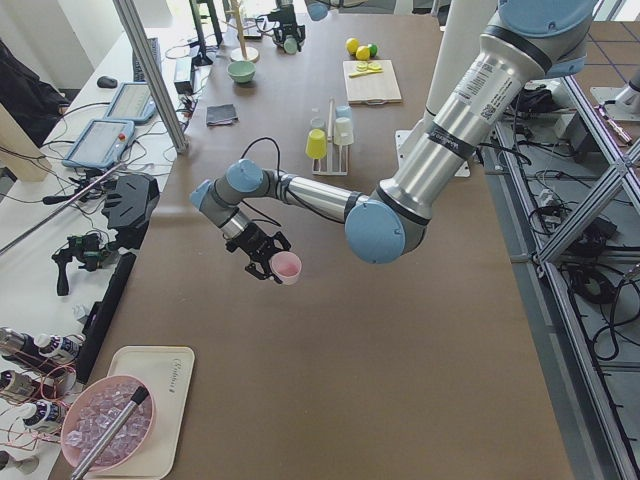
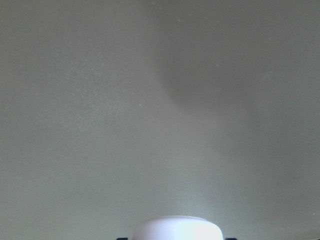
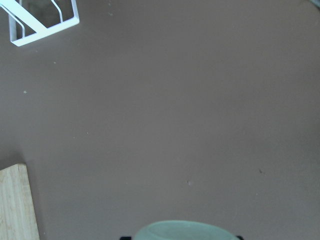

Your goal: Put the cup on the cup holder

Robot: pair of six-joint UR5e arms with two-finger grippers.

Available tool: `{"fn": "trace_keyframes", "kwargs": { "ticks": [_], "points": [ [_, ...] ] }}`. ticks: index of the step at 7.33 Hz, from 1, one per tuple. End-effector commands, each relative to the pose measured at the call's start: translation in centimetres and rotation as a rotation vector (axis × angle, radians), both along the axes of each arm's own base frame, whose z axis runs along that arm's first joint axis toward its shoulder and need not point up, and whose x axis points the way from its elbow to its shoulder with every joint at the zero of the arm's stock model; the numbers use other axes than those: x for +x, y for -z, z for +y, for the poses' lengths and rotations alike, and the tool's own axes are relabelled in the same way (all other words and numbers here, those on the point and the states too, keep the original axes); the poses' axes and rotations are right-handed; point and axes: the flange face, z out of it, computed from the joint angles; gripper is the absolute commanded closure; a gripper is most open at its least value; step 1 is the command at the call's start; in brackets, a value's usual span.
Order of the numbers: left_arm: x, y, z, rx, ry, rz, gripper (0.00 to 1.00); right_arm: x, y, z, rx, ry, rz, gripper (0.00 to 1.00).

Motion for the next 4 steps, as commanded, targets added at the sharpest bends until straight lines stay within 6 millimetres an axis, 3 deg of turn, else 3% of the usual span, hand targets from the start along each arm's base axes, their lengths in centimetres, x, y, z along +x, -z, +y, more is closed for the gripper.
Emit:
{"fn": "trace_keyframes", "kwargs": {
  "ticks": [1,2,3,4],
  "points": [
    [-2.8,5.4,-0.9,0.123,0.06,0.039,1.0,0.2,1.8,1.3,0.072,-0.007,-0.14,1.0],
    [-4.3,6.2,-1.7,0.179,0.088,0.063,1.0,0.3,3.6,1.6,0.123,-0.019,-0.191,1.0],
    [-5.4,5.0,-2.3,0.25,0.109,0.094,1.0,0.5,4.8,2.1,0.167,-0.043,-0.237,1.0],
    [-6.3,5.3,-2.8,0.343,0.164,0.12,1.0,0.7,6.1,2.7,0.182,-0.071,-0.282,1.0]
  ]
}}
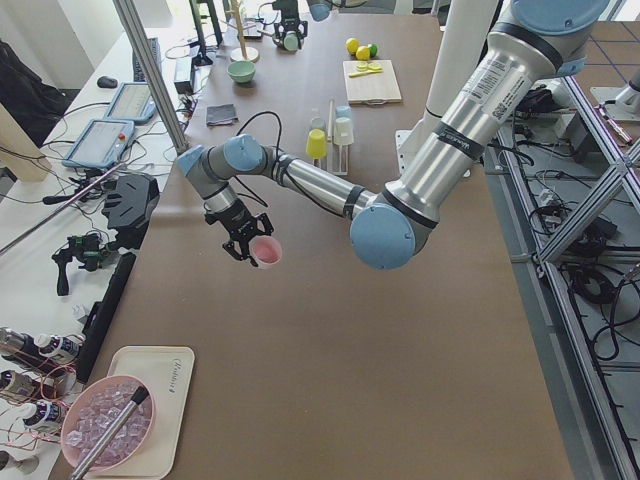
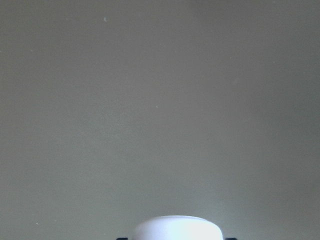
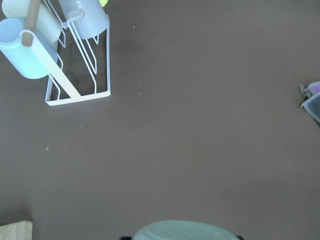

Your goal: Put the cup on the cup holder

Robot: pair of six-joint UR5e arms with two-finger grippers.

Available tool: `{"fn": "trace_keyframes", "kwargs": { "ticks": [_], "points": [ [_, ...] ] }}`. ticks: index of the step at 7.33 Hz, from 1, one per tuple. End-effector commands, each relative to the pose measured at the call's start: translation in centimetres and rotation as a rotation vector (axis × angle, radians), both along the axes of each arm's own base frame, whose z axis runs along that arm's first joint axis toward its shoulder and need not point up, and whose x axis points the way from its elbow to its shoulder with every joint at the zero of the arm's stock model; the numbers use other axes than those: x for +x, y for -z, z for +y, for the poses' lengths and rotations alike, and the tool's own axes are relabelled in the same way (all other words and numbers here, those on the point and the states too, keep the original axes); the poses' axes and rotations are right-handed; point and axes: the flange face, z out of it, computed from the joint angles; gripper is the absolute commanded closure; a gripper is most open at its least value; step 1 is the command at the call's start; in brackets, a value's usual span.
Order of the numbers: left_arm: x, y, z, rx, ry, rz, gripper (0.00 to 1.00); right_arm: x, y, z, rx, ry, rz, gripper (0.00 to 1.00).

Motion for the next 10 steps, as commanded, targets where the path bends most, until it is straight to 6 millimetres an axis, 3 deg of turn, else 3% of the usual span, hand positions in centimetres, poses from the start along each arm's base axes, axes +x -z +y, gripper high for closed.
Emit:
{"fn": "trace_keyframes", "kwargs": {
  "ticks": [1,3,4,5,6,7,9,10],
  "points": [
    [-1.6,-0.5,0.0,0.183,0.098,0.062,1.0,0.7,2.5,1.3,0.053,-0.048,-0.103,1.0],
    [-1.6,0.4,-0.1,0.328,0.161,0.127,1.0,1.1,4.3,2.0,0.063,-0.138,-0.177,1.0],
    [-1.0,1.9,-0.6,0.402,0.224,0.172,1.0,1.4,5.1,2.2,0.039,-0.17,-0.212,1.0],
    [-0.2,4.0,-1.0,0.484,0.282,0.238,1.0,1.4,6.2,2.3,0.026,-0.185,-0.242,1.0],
    [2.2,6.9,-0.9,0.567,0.338,0.328,1.0,1.7,7.1,2.2,-0.015,-0.236,-0.28,1.0],
    [5.4,9.5,0.3,0.639,0.356,0.431,1.0,1.5,7.2,1.8,-0.029,-0.276,-0.287,1.0],
    [8.9,13.6,3.4,0.66,0.404,0.635,1.0,1.6,9.3,1.1,-0.118,-0.355,-0.332,1.0],
    [9.6,16.3,5.3,0.636,0.468,0.771,1.0,1.8,9.9,0.6,-0.164,-0.422,-0.375,1.0]
  ]
}}
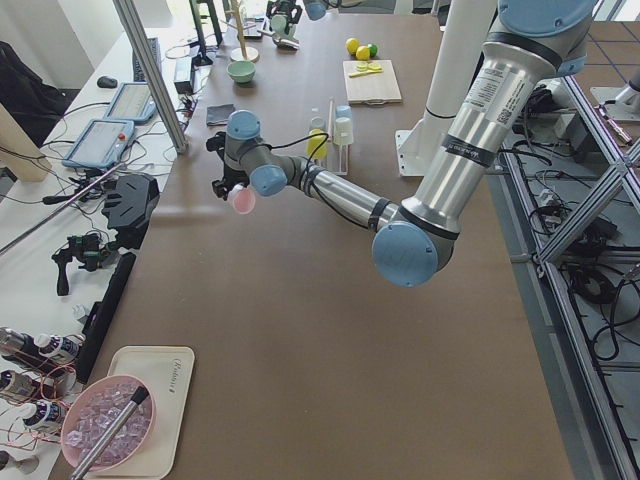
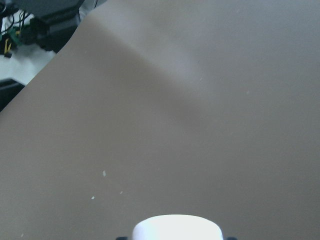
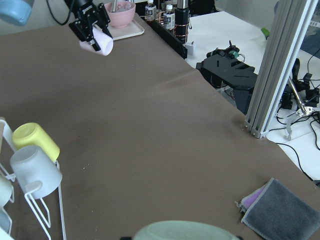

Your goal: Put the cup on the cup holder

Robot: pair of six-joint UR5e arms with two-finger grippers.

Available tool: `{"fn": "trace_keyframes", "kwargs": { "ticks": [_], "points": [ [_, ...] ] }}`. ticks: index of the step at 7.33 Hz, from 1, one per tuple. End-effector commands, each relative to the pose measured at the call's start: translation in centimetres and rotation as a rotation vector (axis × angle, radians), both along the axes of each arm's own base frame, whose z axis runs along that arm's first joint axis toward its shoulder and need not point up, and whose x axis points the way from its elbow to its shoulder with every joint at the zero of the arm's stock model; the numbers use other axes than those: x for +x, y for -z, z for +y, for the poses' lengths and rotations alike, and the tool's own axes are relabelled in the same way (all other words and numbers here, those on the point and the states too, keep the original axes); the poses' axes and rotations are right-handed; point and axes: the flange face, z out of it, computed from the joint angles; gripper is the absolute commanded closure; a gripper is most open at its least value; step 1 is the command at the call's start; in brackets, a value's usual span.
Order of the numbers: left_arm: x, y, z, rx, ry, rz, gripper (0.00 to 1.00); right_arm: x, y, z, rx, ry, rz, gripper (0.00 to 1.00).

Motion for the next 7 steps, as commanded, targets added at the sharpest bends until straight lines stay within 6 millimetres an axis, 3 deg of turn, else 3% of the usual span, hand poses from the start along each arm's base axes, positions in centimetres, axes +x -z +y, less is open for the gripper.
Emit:
{"fn": "trace_keyframes", "kwargs": {
  "ticks": [1,3,4,5,6,7],
  "points": [
    [1.8,5.2,4.1,0.006,0.015,0.311,1.0,-0.1,0.8,-0.8,-0.143,-0.135,-0.138,1.0],
    [3.7,7.4,7.6,0.026,-0.024,0.528,1.0,-4.3,1.7,0.8,-0.216,-0.151,-0.284,1.0],
    [4.1,8.0,8.8,0.081,-0.056,0.571,1.0,-7.4,2.6,2.8,-0.197,-0.116,-0.371,1.0],
    [5.9,7.5,10.9,0.127,-0.112,0.611,1.0,-11.0,2.8,5.5,-0.162,-0.081,-0.454,1.0],
    [6.4,7.6,12.5,0.188,-0.146,0.664,1.0,-12.8,3.4,6.5,-0.156,-0.06,-0.475,1.0],
    [5.4,7.8,13.2,0.275,-0.097,0.749,1.0,-15.0,5.3,7.4,-0.14,-0.041,-0.502,1.0]
  ]
}}
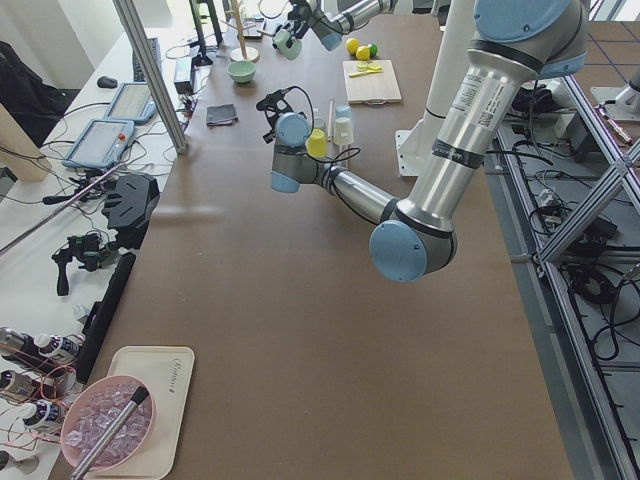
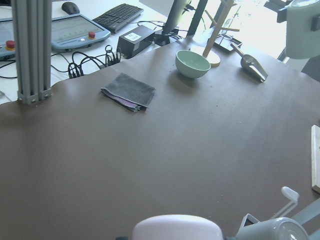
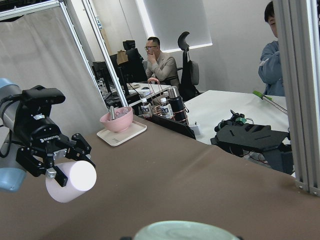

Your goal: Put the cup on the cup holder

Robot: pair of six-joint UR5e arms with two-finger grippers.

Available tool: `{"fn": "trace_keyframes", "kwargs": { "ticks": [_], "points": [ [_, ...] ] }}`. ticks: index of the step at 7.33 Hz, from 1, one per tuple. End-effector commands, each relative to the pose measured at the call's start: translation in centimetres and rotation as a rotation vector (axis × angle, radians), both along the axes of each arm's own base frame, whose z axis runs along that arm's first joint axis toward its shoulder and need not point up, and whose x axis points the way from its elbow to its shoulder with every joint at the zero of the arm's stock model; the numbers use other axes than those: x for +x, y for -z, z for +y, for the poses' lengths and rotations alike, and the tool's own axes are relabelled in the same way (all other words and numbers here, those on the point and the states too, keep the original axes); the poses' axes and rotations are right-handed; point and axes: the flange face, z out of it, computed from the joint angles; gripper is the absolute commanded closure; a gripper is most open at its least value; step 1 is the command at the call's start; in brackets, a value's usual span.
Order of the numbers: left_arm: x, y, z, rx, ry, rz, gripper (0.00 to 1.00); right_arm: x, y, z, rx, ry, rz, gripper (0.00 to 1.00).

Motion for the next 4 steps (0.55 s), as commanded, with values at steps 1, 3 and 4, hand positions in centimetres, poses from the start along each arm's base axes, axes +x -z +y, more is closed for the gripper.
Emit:
{"fn": "trace_keyframes", "kwargs": {
  "ticks": [1,3,4],
  "points": [
    [0.1,-0.1,3.1,0.087,0.094,0.195,1.0,-5.1,3.6,2.4,0.039,0.039,-0.059,1.0],
    [4.0,1.8,6.9,0.073,0.183,0.343,1.0,-8.3,4.3,3.1,0.072,0.004,0.005,1.0],
    [6.2,3.4,10.7,0.059,0.2,0.406,1.0,-10.8,4.4,4.5,0.064,0.001,0.005,1.0]
  ]
}}
